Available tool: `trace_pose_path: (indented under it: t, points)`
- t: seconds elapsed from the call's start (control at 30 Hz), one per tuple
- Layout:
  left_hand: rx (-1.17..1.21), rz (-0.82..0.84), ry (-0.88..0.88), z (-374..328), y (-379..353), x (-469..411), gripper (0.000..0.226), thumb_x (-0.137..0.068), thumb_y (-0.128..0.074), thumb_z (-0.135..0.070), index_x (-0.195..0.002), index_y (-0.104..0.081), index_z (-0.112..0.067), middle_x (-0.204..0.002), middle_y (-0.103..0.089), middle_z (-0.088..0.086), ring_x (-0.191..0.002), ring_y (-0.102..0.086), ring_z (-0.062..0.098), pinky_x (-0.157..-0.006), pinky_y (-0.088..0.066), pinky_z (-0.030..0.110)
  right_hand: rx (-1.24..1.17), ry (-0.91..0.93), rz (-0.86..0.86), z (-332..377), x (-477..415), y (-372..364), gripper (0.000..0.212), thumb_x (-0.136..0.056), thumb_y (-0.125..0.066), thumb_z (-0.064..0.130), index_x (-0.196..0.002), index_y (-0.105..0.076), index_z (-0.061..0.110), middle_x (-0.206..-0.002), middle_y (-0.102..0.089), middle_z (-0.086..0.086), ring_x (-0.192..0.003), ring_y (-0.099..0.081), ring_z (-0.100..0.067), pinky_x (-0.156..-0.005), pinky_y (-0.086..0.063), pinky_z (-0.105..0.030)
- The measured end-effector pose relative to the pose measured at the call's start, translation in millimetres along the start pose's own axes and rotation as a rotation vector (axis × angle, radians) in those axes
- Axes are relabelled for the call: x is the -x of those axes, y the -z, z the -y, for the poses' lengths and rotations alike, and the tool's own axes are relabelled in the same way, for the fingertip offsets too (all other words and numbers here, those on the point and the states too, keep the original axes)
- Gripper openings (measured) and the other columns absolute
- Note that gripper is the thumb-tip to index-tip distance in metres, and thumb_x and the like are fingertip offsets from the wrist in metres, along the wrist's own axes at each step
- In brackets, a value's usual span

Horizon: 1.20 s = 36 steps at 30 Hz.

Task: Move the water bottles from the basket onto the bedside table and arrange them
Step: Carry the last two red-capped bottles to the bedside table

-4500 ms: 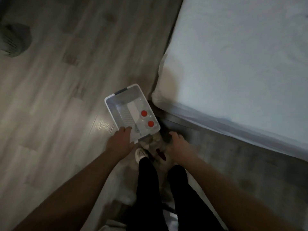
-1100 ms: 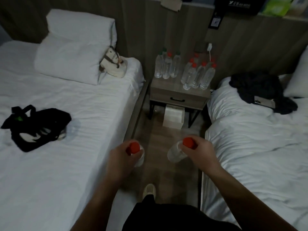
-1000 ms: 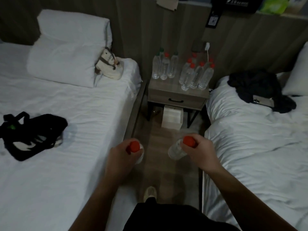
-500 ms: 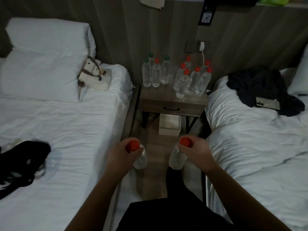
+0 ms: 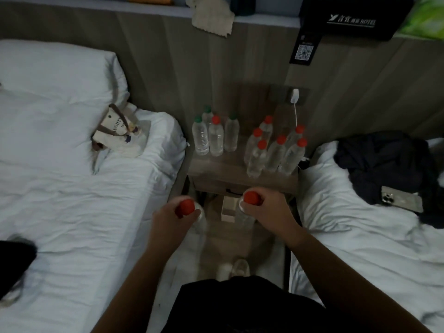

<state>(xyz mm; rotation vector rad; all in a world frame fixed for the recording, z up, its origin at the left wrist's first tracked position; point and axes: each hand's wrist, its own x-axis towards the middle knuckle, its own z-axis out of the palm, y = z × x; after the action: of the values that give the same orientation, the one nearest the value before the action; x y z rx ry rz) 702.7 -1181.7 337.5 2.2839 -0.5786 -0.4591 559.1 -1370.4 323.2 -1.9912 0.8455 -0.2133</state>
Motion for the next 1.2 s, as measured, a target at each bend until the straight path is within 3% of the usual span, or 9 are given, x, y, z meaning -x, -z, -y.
trace_pose_path:
  t: [0.13,0.3,0.47,0.63,0.73,0.8,0.87,0.97,1.2]
  points:
    - [0.033,0.001,0.034,-20.3,-13.8,-25.5,0.03,-0.075,-0.076,-0.027,-0.103,-0.067,-0.027,-0.09,-0.066,-0.008,-0.082,-0.058,0.009,-0.077,-0.04,0.022,0.02,-0.002,0.045,-2.2,-34.8,12.4,0.017,-0.079,-0.073,0.025,-0.096,-0.069,0.021,-0.081,-0.064,0.011,-0.074,-0.057,0.005,-0.068,-0.043,-0.009]
    - [0.04,0.017,0.059,-32.7,-26.7,-64.1,0.027,-0.075,-0.076,-0.027,-0.101,-0.067,-0.025,-0.084,-0.064,-0.008,-0.081,-0.061,0.012,-0.073,-0.041,0.022,-0.002,-0.047,0.119,-8.1,-70.0,20.3,0.015,-0.079,-0.073,0.026,-0.093,-0.067,0.026,-0.083,-0.067,0.012,-0.075,-0.059,0.007,-0.067,-0.045,-0.006]
    - [0.012,0.048,0.066,-34.7,-36.8,-119.2,0.032,-0.077,-0.075,-0.027,-0.107,-0.066,-0.023,-0.087,-0.063,-0.007,-0.081,-0.055,0.008,-0.074,-0.037,0.021,0.036,-0.09,0.138,-6.6,-112.2,16.6,0.02,-0.08,-0.072,0.029,-0.098,-0.069,0.022,-0.094,-0.071,0.001,-0.088,-0.065,-0.013,-0.083,-0.052,-0.03]
    - [-0.007,0.184,0.045,-29.8,-48.3,-190.3,0.036,-0.076,-0.075,-0.028,-0.11,-0.066,-0.023,-0.091,-0.065,-0.005,-0.083,-0.057,0.008,-0.076,-0.041,0.021,0.151,-0.14,0.081,-2.0,-164.2,5.0,0.02,-0.079,-0.07,0.037,-0.095,-0.063,0.027,-0.085,-0.067,0.007,-0.081,-0.063,-0.01,-0.079,-0.053,-0.031]
    - [-0.048,0.288,0.017,-27.0,-53.1,-234.7,0.029,-0.076,-0.075,-0.028,-0.104,-0.066,-0.027,-0.078,-0.06,-0.016,-0.079,-0.06,0.008,-0.067,-0.04,0.015,0.21,-0.231,0.094,0.9,-195.8,-4.0,0.035,-0.08,-0.068,0.044,-0.109,-0.057,0.026,-0.094,-0.059,0.01,-0.089,-0.06,-0.013,-0.084,-0.052,-0.035]
    - [-0.063,0.348,-0.023,-26.6,-55.4,-260.8,0.026,-0.076,-0.074,-0.028,-0.101,-0.066,-0.029,-0.074,-0.058,-0.022,-0.077,-0.061,0.003,-0.065,-0.039,0.01,0.209,-0.269,0.074,-0.3,-213.0,-11.0,0.034,-0.08,-0.068,0.044,-0.105,-0.055,0.026,-0.095,-0.06,0.008,-0.089,-0.06,-0.015,-0.082,-0.052,-0.035]
    - [-0.086,0.407,-0.064,-26.3,-59.3,-284.2,0.029,-0.077,-0.074,-0.03,-0.105,-0.066,-0.03,-0.081,-0.061,-0.02,-0.076,-0.058,-0.001,-0.071,-0.043,0.014,0.192,-0.313,0.055,-2.2,-228.3,-17.4,0.03,-0.079,-0.068,0.043,-0.099,-0.053,0.026,-0.094,-0.064,0.004,-0.088,-0.063,-0.018,-0.079,-0.053,-0.039]
    - [-0.13,0.523,-0.086,-27.6,-64.9,-312.8,0.034,-0.078,-0.072,-0.033,-0.11,-0.063,-0.03,-0.092,-0.063,-0.012,-0.086,-0.059,0.006,-0.081,-0.047,0.024,0.169,-0.375,0.03,-2.8,-248.6,-26.2,0.03,-0.08,-0.068,0.041,-0.099,-0.054,0.023,-0.094,-0.066,-0.001,-0.088,-0.064,-0.022,-0.078,-0.053,-0.041]
    - [-0.051,0.585,-0.114,-20.3,-74.6,-348.1,0.039,-0.073,-0.076,-0.034,-0.109,-0.066,-0.022,-0.093,-0.066,-0.009,-0.089,-0.063,0.01,-0.081,-0.051,0.026,0.253,-0.428,0.041,-0.8,-284.3,-36.1,0.033,-0.082,-0.064,0.04,-0.107,-0.055,0.021,-0.097,-0.065,-0.002,-0.091,-0.061,-0.02,-0.077,-0.05,-0.035]
